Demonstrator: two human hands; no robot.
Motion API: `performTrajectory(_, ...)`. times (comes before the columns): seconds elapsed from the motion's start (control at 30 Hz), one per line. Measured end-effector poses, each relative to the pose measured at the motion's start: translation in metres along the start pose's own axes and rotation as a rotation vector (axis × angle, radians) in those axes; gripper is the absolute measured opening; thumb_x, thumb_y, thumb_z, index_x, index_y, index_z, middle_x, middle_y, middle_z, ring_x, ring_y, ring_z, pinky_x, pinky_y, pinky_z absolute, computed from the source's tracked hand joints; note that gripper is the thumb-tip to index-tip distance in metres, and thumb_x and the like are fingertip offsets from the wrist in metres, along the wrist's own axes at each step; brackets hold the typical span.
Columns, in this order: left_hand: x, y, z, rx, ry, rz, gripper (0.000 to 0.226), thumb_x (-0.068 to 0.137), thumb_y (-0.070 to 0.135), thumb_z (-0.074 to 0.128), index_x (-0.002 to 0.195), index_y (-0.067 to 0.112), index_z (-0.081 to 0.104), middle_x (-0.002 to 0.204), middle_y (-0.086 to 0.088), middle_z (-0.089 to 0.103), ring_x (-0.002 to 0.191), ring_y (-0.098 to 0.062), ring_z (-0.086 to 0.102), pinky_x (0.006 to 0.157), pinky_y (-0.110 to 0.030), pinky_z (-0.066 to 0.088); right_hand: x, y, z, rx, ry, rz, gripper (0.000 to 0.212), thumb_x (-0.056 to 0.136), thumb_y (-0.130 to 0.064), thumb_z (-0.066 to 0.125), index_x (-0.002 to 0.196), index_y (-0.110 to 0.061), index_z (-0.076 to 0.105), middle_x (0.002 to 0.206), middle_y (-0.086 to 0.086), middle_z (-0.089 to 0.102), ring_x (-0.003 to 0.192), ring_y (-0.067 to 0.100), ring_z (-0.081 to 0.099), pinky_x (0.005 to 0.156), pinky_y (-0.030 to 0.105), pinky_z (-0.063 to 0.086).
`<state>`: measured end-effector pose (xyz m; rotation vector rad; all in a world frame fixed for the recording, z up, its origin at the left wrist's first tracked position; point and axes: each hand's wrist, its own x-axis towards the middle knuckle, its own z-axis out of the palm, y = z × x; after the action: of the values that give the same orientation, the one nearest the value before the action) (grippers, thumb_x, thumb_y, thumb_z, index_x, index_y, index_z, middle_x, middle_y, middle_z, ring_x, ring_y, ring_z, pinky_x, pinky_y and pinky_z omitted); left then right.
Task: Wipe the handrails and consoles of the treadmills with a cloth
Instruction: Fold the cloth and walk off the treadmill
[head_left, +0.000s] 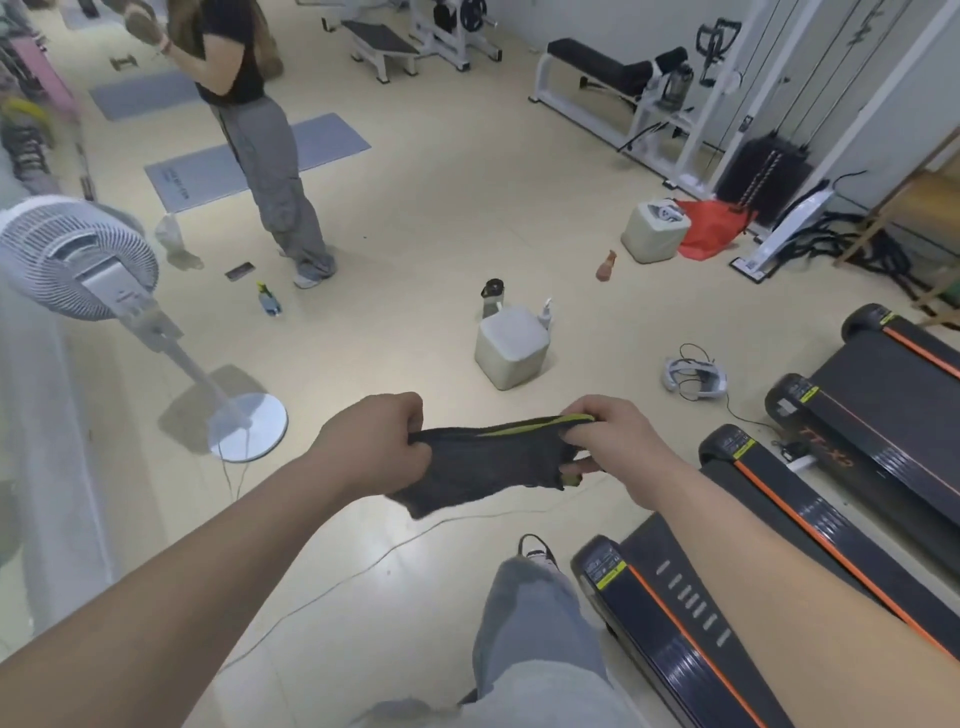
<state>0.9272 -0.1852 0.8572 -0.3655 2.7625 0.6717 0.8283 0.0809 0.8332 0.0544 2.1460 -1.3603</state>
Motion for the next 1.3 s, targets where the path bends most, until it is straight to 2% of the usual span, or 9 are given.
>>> performTrajectory(0.23, 0.207, -0.008, 0.040, -0.138, -0.126, -0.007, 0.009, 0.071, 0.020, 0.054, 0.071, 0.020, 0.046, 0.071, 0.003, 0.050, 0.064, -0.019, 0.044, 0.056, -0.027, 0.035, 0.193, 0.027, -0.022, -0.359, -0.046, -0.081, 0.020, 0.074, -0.024, 0.048, 0.076, -0.008, 0.059, 0.066, -0.002, 0.052, 0.060, 0.018, 0.048, 0.050, 0.030, 0.041)
performTrajectory(0.43, 0.451, -0.003, 0.098, -0.045, -0.359, 0.057, 0.014, 0.070, 0.025, 0.063, 0.080, 0.020, 0.055, 0.076, 0.004, 0.060, 0.065, -0.019, 0.058, 0.053, -0.028, 0.044, 0.416, 0.065, -0.067, -0.645, 0.059, -0.207, 0.016, 0.075, -0.018, 0.046, 0.077, -0.020, 0.062, 0.074, -0.007, 0.064, 0.072, 0.016, 0.062, 0.064, 0.034, 0.056)
performTrajectory(0.57, 0.565, 0.009, 0.102, 0.169, -0.400, 0.166, 0.019, 0.074, 0.029, 0.068, 0.093, 0.024, 0.069, 0.090, 0.000, 0.071, 0.067, -0.016, 0.067, 0.047, -0.022, 0.049, 0.504, 0.042, -0.086, -0.576, 0.100, 0.017, 0.020, 0.067, -0.014, 0.048, 0.079, -0.024, 0.060, 0.078, -0.003, 0.066, 0.062, 0.022, 0.065, 0.050, 0.032, 0.052)
performTrajectory(0.7, 0.695, 0.005, 0.100, 0.292, -0.444, 0.264, 0.014, 0.082, 0.032, 0.066, 0.086, 0.021, 0.074, 0.072, 0.001, 0.067, 0.069, -0.023, 0.063, 0.058, -0.028, 0.050, 0.588, 0.012, -0.093, -0.557, 0.168, 0.168, 0.022, 0.065, -0.013, 0.052, 0.084, -0.022, 0.058, 0.089, -0.002, 0.066, 0.082, 0.024, 0.066, 0.067, 0.035, 0.054)
performTrajectory(0.83, 0.823, 0.000, 0.109, 0.405, -0.466, 0.422, 0.024, 0.091, 0.034, 0.061, 0.080, 0.014, 0.068, 0.074, -0.005, 0.064, 0.072, -0.027, 0.057, 0.062, -0.032, 0.045, 0.686, 0.020, -0.077, -0.548, 0.271, 0.277, 0.016, 0.077, -0.012, 0.054, 0.086, -0.025, 0.056, 0.096, 0.000, 0.060, 0.083, 0.027, 0.061, 0.063, 0.029, 0.041)
performTrajectory(1.0, 0.948, -0.016, 0.104, 0.309, -0.498, 0.523, 0.028, 0.087, 0.022, 0.057, 0.060, 0.025, 0.054, 0.071, 0.002, 0.052, 0.069, -0.026, 0.057, 0.057, -0.031, 0.040, 0.777, 0.021, -0.062, -0.397, 0.512, 0.373, 0.019, 0.075, -0.005, 0.049, 0.071, -0.018, 0.062, 0.080, 0.000, 0.061, 0.078, 0.021, 0.056, 0.115, 0.040, 0.027)
performTrajectory(1.07, 0.988, -0.022, 0.107, 0.139, -0.519, 0.491, 0.030, 0.090, 0.031, 0.061, 0.062, 0.018, 0.056, 0.064, 0.002, 0.053, 0.065, -0.024, 0.054, 0.055, -0.031, 0.040, 0.807, 0.018, -0.062, -0.169, 0.603, 0.381, 0.021, 0.079, -0.005, 0.044, 0.070, -0.014, 0.061, 0.074, -0.001, 0.060, 0.079, 0.023, 0.052, 0.097, 0.039, 0.040)
performTrajectory(1.13, 1.021, -0.029, 0.120, -0.158, -0.539, 0.408, 0.028, 0.095, 0.033, 0.066, 0.073, 0.015, 0.064, 0.064, 0.007, 0.054, 0.062, -0.014, 0.051, 0.057, -0.027, 0.041, 0.841, 0.025, -0.066, 0.169, 0.670, 0.405, 0.014, 0.079, -0.004, 0.043, 0.069, -0.008, 0.052, 0.068, 0.002, 0.047, 0.072, 0.024, 0.041, 0.065, 0.035, 0.032)
performTrajectory(1.3, 1.110, -0.061, 0.208, -0.384, -0.518, 0.359, 0.023, 0.098, 0.027, 0.067, 0.075, 0.022, 0.064, 0.071, 0.012, 0.053, 0.065, -0.007, 0.049, 0.063, -0.024, 0.040, 0.936, 0.099, -0.049, 0.428, 0.618, 0.387, 0.016, 0.085, -0.002, 0.041, 0.082, -0.015, 0.051, 0.077, 0.004, 0.041, 0.069, 0.021, 0.035, 0.057, 0.031, 0.023)
